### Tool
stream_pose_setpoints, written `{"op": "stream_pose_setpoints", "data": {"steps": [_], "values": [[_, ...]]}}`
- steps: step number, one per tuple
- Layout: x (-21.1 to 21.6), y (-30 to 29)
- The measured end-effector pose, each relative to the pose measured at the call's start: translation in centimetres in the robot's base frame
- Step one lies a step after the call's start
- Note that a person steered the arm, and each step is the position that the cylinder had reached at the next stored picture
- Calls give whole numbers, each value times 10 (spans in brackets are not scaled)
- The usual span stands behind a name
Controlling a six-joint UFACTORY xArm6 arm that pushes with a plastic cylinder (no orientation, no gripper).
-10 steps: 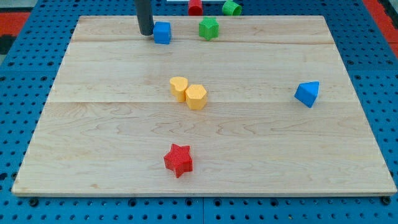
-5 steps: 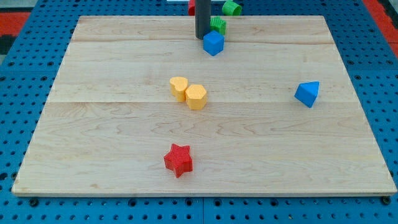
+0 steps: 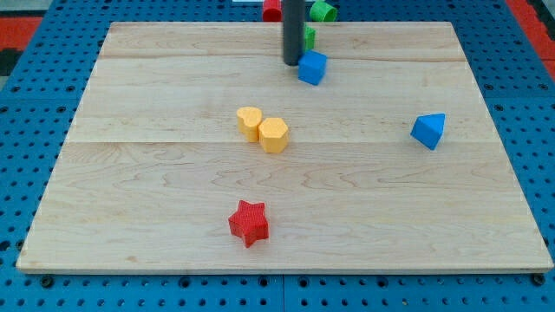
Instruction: Place the blue cube above to the blue triangle
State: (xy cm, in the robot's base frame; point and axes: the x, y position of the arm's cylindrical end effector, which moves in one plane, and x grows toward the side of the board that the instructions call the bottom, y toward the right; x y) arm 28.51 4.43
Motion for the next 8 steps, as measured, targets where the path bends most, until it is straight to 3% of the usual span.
{"op": "stream_pose_setpoints", "data": {"steps": [2, 6, 8], "values": [[59, 98], [61, 212], [71, 175]]}}
